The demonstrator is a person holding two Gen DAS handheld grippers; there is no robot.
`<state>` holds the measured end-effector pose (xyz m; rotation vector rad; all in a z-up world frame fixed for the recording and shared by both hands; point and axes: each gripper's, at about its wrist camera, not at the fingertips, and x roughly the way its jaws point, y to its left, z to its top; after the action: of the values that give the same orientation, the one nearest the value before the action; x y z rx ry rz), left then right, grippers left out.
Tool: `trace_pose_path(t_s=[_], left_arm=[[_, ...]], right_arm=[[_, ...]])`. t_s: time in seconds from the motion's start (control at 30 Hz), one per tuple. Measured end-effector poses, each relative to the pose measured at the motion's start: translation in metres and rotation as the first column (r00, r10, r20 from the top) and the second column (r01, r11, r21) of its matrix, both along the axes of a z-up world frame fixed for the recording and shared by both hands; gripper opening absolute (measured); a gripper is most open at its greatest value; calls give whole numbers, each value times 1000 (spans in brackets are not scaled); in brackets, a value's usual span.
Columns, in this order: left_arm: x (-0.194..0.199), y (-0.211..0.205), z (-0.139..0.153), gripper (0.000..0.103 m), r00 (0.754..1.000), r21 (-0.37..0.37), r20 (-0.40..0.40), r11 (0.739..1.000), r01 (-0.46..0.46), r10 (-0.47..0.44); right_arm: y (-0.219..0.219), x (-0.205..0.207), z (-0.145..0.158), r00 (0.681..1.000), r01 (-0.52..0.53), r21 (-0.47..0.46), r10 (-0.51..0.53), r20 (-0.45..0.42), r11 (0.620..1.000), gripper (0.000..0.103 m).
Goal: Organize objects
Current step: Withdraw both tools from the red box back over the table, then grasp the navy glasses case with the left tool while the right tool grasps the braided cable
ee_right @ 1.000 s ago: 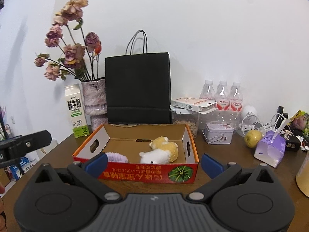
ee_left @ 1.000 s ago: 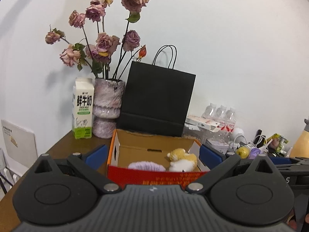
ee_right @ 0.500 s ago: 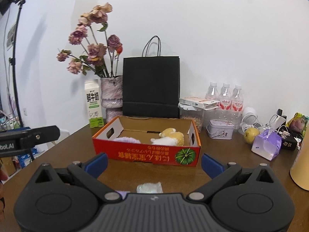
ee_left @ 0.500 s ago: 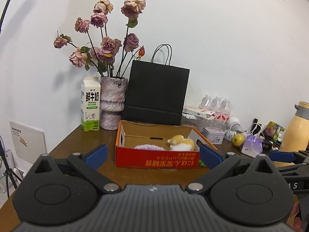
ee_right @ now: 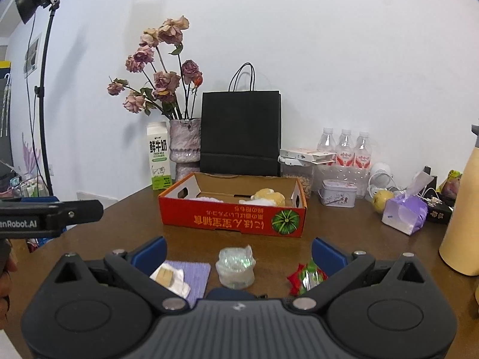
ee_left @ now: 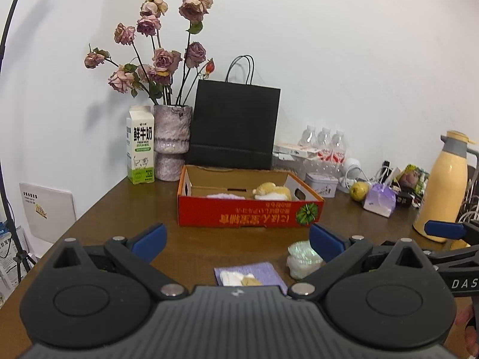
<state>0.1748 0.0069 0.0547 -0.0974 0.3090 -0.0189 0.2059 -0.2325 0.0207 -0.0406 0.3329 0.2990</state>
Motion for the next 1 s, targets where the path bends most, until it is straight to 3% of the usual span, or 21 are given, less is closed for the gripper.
trace_pose_path(t_s=[0.47, 1.0], left_arm=[[-28, -10, -23, 103, 999, 22, -42, 1000, -7, 8], [-37, -15, -47, 103, 995, 41, -98, 999, -2, 6]], right_arm=[[-22, -37, -25, 1000, 6, 2, -6, -11, 1000, 103], [-50, -50, -56, 997, -10, -50, 6, -71, 999, 103]])
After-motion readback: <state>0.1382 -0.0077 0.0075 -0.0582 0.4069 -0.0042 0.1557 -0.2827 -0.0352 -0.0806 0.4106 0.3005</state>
